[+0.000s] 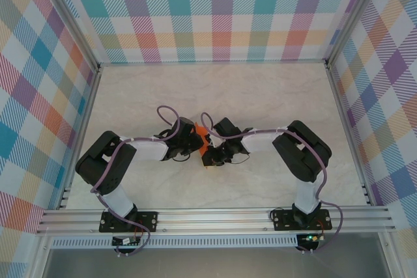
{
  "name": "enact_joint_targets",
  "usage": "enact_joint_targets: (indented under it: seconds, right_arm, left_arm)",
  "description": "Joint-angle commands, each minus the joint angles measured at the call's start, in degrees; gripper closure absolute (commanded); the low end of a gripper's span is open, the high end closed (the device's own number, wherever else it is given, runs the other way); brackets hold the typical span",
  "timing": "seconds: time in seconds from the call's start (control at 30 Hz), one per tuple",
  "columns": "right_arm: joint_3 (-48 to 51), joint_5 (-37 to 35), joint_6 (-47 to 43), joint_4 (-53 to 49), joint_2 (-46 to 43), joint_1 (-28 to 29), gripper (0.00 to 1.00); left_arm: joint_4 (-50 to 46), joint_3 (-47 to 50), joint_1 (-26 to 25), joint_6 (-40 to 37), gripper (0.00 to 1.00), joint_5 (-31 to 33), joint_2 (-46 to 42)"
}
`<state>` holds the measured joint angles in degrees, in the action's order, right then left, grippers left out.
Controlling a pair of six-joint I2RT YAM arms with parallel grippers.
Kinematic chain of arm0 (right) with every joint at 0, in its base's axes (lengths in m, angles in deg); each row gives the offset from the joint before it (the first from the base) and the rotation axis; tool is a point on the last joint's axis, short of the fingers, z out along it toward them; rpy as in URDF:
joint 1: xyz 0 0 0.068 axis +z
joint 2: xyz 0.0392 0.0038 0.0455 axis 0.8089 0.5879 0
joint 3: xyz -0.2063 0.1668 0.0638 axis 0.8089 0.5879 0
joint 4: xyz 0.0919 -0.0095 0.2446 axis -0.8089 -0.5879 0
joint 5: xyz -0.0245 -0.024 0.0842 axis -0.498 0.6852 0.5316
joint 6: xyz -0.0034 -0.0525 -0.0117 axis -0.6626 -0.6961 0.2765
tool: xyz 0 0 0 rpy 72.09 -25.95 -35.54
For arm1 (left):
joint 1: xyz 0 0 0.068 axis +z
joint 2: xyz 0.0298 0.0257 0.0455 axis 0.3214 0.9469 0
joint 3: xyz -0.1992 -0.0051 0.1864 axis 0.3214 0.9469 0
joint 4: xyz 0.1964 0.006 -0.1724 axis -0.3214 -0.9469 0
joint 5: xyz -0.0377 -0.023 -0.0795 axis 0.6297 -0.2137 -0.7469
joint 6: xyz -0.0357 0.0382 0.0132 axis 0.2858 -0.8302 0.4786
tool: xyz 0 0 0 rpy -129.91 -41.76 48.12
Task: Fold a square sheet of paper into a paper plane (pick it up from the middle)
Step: Fold the wing for the fifth time at the center of the table.
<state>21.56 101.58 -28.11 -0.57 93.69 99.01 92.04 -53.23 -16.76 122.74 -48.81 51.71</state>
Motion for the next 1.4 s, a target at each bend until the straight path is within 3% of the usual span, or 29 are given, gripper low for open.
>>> enact_joint_targets:
  seconds: [0.0,0.2,0.37,0.5,0.87,1.07,1.37]
  right_arm:
    - [-0.6,-2.1,-0.8,-4.4,1.7,0.4,0.86]
    - [1.0,-2.8,-0.5,-2.6,-4.7,0.4,0.86]
    - [4.6,-10.5,1.8,-1.0,-14.5,-0.1,0.83]
    - [6.6,-13.5,3.2,-0.2,-17.1,-0.5,0.83]
    - [2.8,-7.0,4.1,2.8,-9.7,0.6,0.87]
    - [1.4,-7.4,4.6,3.2,-6.0,0.7,0.83]
    - [1.0,-13.3,6.2,1.7,-6.0,0.6,0.75]
  left_arm:
    - [-3.0,1.2,-0.2,0.4,0.83,1.7,-0.4]
    - [-3.4,1.0,-0.2,0.4,0.83,1.9,-0.6]
    - [-3.5,0.8,-0.2,0.3,0.83,1.7,-0.7]
    - [-3.4,0.7,-0.2,0.3,0.83,1.5,-0.7]
    - [-2.8,0.7,-0.2,0.4,0.84,0.8,-1.0]
    - [-2.6,0.5,-0.2,0.3,0.83,0.1,-1.8]
    - [-2.6,0.5,-0.2,0.3,0.83,-0.2,-2.3]
